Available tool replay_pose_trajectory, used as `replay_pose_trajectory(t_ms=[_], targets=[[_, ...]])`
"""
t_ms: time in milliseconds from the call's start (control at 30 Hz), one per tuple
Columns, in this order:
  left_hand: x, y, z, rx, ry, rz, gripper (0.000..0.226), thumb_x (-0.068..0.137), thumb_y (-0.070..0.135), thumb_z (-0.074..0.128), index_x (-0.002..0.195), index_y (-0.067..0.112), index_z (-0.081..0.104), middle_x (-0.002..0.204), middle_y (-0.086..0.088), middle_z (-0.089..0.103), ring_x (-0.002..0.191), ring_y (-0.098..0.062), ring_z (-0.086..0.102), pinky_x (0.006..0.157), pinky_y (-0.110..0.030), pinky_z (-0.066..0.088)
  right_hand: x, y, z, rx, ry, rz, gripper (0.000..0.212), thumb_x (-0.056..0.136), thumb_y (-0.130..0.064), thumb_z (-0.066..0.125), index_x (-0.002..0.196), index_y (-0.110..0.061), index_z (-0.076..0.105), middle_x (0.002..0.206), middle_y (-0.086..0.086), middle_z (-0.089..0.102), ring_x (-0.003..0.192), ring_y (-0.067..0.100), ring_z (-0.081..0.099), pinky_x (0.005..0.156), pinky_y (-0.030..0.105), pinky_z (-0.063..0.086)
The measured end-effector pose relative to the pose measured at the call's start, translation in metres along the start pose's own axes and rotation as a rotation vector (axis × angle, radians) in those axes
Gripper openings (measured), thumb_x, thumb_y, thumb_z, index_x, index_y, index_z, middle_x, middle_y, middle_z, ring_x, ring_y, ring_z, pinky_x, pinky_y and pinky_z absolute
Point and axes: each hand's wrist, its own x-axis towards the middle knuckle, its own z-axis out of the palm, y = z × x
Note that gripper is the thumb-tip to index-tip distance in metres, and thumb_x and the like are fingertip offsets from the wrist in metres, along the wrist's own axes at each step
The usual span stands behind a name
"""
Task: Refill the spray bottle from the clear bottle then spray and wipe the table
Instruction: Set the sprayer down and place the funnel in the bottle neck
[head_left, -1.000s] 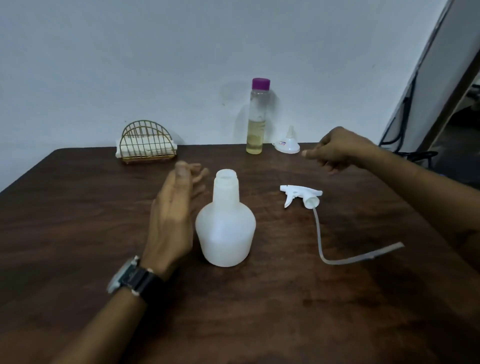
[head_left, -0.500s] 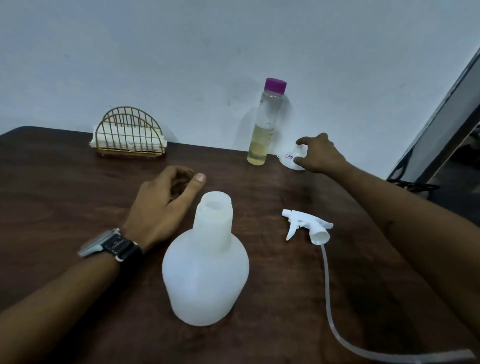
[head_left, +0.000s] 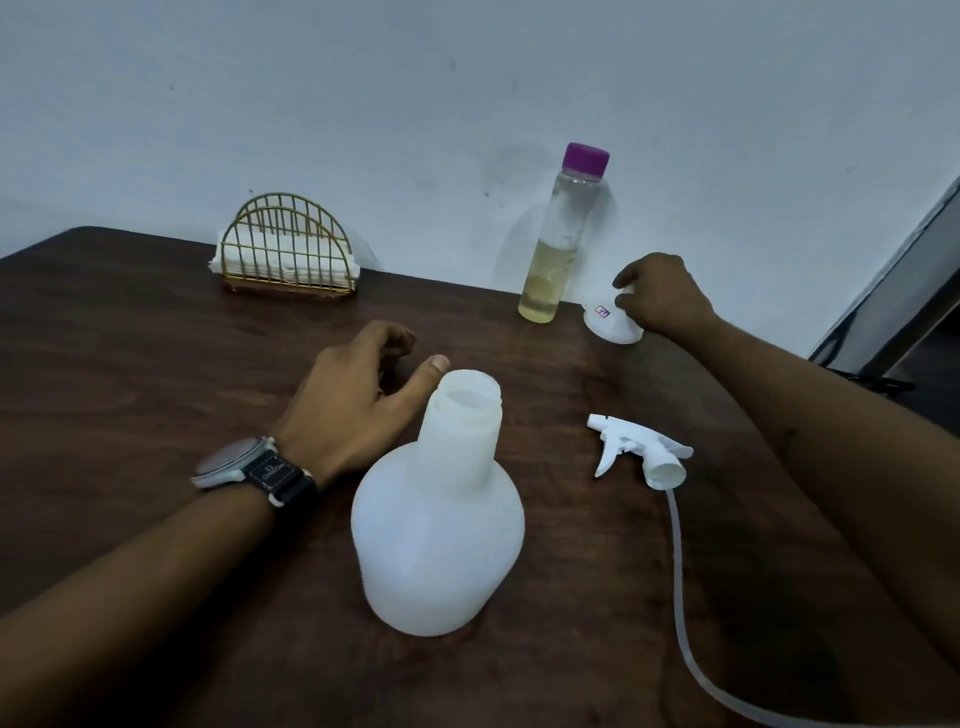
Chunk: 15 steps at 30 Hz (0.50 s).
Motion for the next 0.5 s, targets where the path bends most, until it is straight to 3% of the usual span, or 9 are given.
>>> replay_pose_trajectory(t_ms=[100,167,267,367,500], targets=[[-0.002,-0.001,-0.001,-0.025,0.009,0.006,0.053,0.089,0.056,0.066,0.128,0.020,0.059,0.125,0.002,0.069,0.110,-0.012,0.066,0.096,-0.038,0.055,-0.018,-0.008,-0.028,0.062,0.068,-0.026,0.027,0.088,-0.011,0.074,0.113,-0.004,0.076,0.122,0.016,0.071,0.116,0.029,0.064,0.094,0.034,0.050],[-0.003,0.002,-0.003,-0.104,0.028,-0.021,0.053,0.089,0.051,0.069,0.128,0.018,0.059,0.126,0.001,0.068,0.112,-0.013,0.066,0.096,-0.036,0.056,-0.036,-0.016,-0.055,0.107,0.129,-0.030,0.025,0.088,-0.019,0.078,0.108,-0.005,0.078,0.111,0.015,0.075,0.106,0.027,0.067,0.086,0.029,0.046],[-0.007,0.010,-0.011,-0.232,0.081,-0.099,0.048,0.091,0.041,0.070,0.129,0.014,0.059,0.128,0.002,0.066,0.108,-0.004,0.063,0.081,-0.003,0.046,-0.074,-0.030,-0.100,0.245,0.234,-0.014,0.026,0.089,-0.033,0.079,0.097,-0.008,0.081,0.089,0.010,0.077,0.086,0.025,0.072,0.076,0.033,0.054],[-0.016,0.019,-0.026,-0.290,0.143,-0.150,0.042,0.094,0.040,0.067,0.126,0.015,0.061,0.125,0.003,0.068,0.092,0.011,0.058,0.067,0.005,0.040,-0.116,-0.048,-0.142,0.467,0.283,0.088,0.028,0.089,-0.044,0.078,0.091,-0.016,0.080,0.077,0.005,0.077,0.074,0.017,0.076,0.063,0.027,0.054],[-0.041,0.051,-0.061,-0.375,0.230,-0.109,0.039,0.091,0.040,0.071,0.122,0.017,0.062,0.107,0.011,0.072,0.088,0.012,0.061,0.075,-0.004,0.046,-0.170,-0.084,-0.179,0.805,0.215,0.093,0.026,0.087,-0.039,0.082,0.089,-0.013,0.080,0.083,0.006,0.079,0.072,0.016,0.075,0.081,0.034,0.064]])
